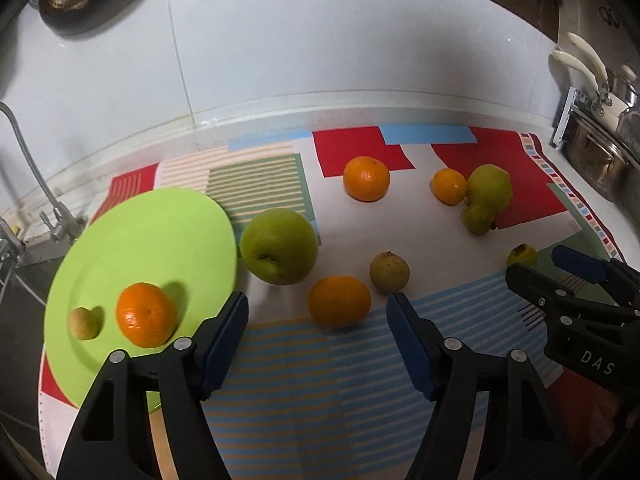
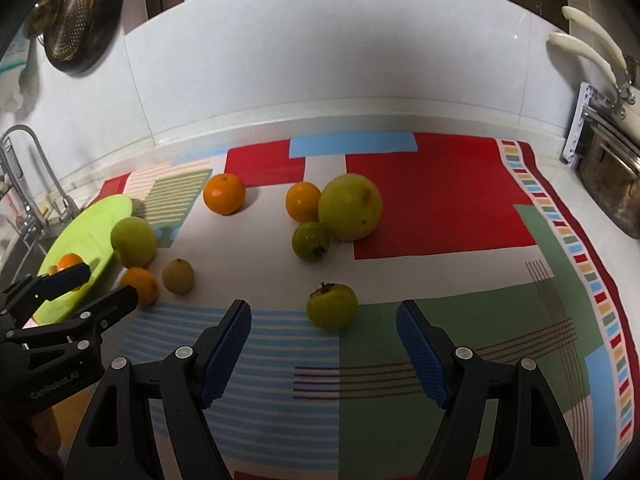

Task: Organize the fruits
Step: 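Grasp the green tomato with the right tool while the left tool grasps an orange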

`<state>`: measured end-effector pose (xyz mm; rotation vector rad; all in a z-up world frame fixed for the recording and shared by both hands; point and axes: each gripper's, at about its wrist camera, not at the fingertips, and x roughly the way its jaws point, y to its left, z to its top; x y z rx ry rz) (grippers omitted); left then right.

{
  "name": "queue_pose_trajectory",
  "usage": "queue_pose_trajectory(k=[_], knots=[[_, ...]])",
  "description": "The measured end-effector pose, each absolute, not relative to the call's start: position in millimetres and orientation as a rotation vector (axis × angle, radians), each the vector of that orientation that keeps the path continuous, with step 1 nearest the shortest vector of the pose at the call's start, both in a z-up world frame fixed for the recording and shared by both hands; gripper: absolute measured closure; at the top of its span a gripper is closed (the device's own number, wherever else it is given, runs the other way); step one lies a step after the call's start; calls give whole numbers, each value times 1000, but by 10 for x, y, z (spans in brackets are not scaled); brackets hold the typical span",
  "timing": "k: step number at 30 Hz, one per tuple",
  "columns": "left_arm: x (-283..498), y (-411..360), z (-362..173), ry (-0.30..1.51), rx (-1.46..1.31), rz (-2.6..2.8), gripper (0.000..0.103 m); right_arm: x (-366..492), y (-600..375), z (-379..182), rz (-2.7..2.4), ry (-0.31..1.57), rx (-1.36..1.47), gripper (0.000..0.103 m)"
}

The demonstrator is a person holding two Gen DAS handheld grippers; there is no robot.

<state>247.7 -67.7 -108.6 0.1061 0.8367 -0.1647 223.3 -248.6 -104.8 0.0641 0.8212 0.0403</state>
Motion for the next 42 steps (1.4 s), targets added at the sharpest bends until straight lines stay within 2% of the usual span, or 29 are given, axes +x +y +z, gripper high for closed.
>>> queue_pose_trajectory(k=[5, 8, 13, 18, 42], knots=[[2550, -713, -1144, 855, 99, -185, 44, 2302, -2491, -1133, 50, 841, 62, 38], [2586, -730, -1176, 870, 98, -194, 54, 2332, -2492, -1157, 55, 848, 64, 43], [2618, -743, -1209, 888, 91, -209, 65, 2388, -2496, -1194, 60, 865, 60, 57], [2617, -749, -1218, 890, 98, -215, 67, 2403, -2490, -1213, 70, 877, 62, 72], [2048, -506, -669, 764, 80, -205, 67, 1890, -2146, -625, 191, 756, 22, 72]])
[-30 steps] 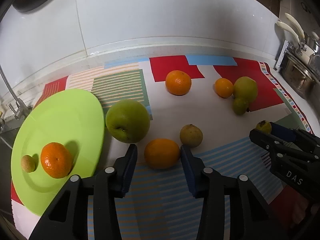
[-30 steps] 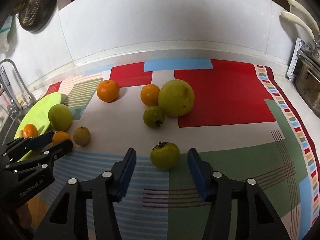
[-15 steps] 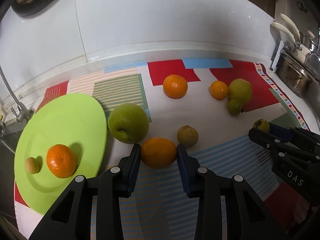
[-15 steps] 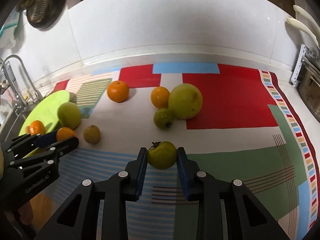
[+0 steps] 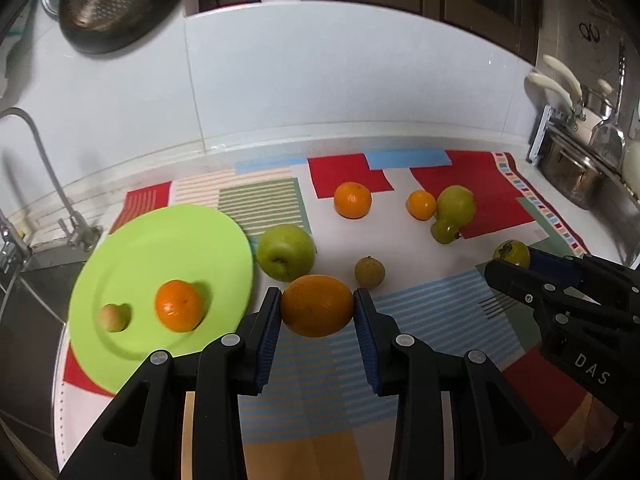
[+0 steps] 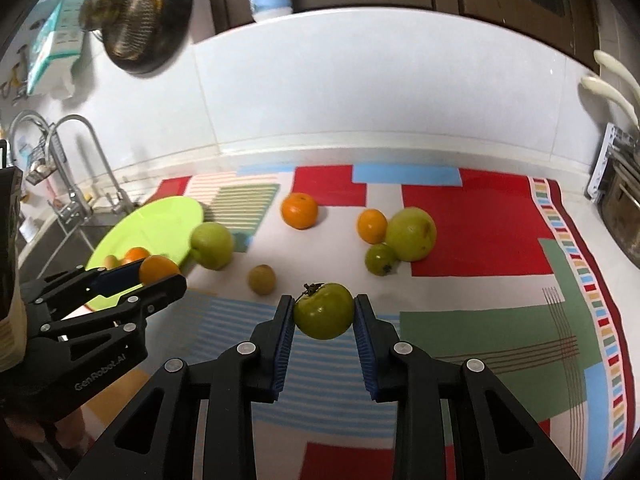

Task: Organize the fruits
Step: 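Grasp the green tomato with the right tool while the left tool grasps an orange, then carry the tomato and orange over the green plate and open both tools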

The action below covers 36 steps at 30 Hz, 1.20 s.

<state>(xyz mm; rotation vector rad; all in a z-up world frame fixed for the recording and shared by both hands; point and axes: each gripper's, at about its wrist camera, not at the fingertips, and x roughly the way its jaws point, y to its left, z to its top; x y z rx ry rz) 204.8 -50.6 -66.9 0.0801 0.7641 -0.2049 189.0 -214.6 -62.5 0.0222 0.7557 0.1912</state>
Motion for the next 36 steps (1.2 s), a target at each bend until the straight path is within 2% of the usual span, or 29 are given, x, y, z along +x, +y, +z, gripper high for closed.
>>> queue_pose_trajectory(k=[20, 36], knots=[[1409, 81, -283, 681, 60, -147, 67, 1379, -1605, -280, 276, 669, 11, 72], [1435, 838, -198, 643, 72, -114, 67, 1397, -774, -172, 340, 614, -5, 72]])
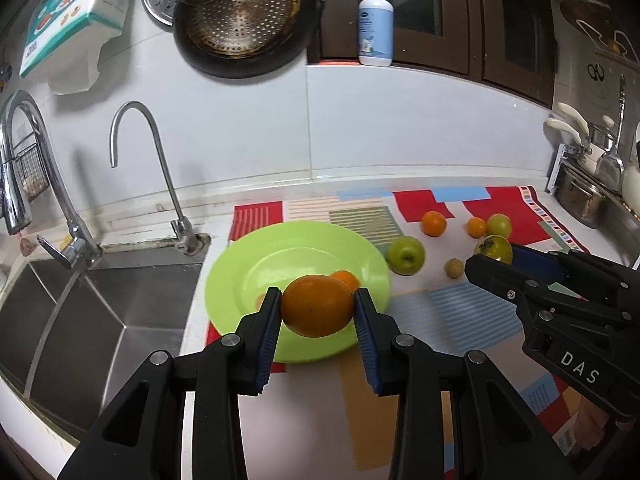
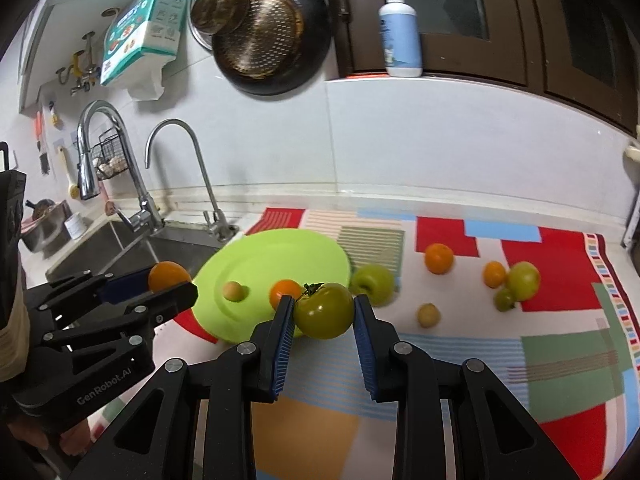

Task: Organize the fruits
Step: 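Carry the tomato and orange over the green plate and open both tools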

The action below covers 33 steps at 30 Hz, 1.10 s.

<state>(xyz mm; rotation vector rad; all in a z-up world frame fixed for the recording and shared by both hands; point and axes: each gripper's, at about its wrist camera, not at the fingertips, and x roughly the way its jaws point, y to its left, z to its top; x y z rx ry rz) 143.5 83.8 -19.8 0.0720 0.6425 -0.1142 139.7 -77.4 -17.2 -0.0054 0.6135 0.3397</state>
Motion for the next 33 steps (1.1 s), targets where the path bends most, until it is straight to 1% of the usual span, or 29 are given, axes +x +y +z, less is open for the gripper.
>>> queue_pose_trajectory(k=[17, 33], knots=[[2031, 1260, -353, 672, 72, -116, 67, 1941, -239, -319, 363, 636, -5, 72], [2620, 1342, -793, 769, 60, -108, 67, 2629, -23, -774, 396, 733, -26, 72]])
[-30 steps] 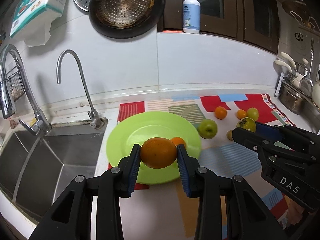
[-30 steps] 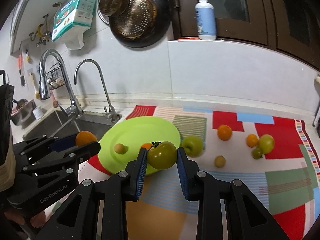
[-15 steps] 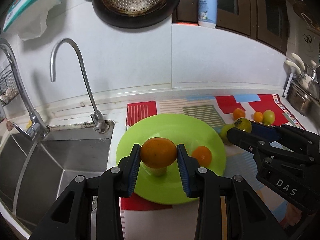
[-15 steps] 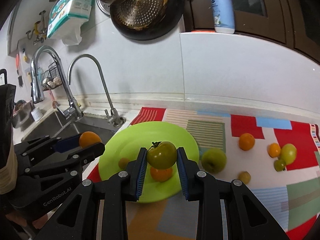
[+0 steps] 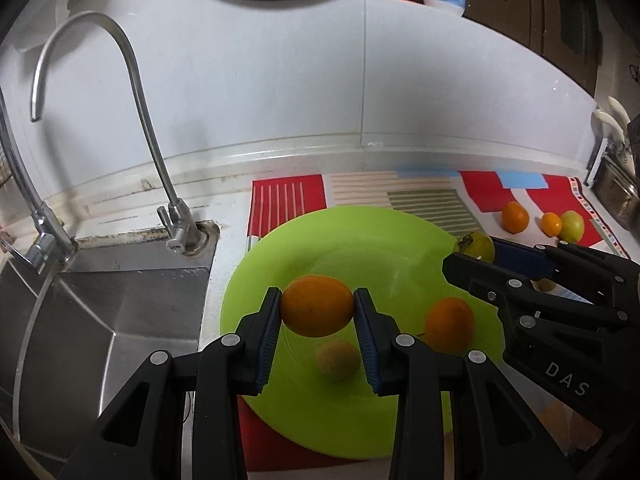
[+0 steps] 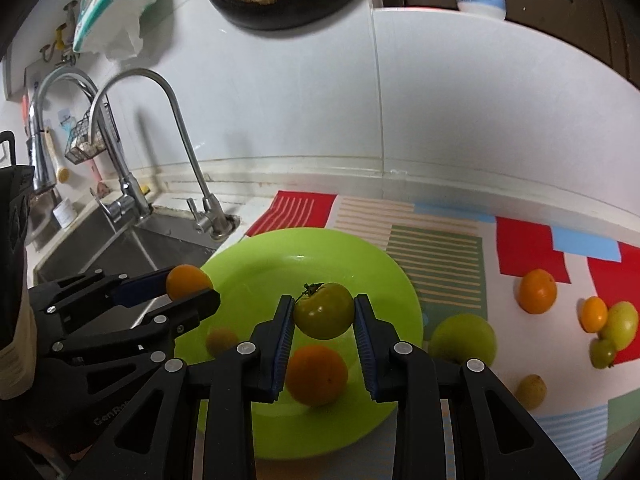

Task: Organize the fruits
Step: 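Carry the tomato and orange over the green plate and open both tools, then withdraw both tools from the plate back over the cloth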

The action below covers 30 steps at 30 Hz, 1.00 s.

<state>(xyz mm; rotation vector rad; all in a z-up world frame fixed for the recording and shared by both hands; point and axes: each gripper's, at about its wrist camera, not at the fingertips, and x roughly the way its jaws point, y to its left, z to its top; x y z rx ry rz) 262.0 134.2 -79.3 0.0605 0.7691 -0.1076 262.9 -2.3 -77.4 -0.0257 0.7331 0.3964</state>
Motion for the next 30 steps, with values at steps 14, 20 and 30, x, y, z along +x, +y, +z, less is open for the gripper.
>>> queue_pose_trajectory(k=[14, 20, 30], knots=[[2602, 1364, -746, 756, 55, -80, 52, 2666, -96, -783, 353, 724, -21, 59], [2423, 1335, -630, 732, 50, -77, 47, 2479, -206, -658, 316, 695, -15, 50], [2073, 1225, -388, 677, 49, -79, 37, 2070, -392, -432, 268, 648, -13, 42]])
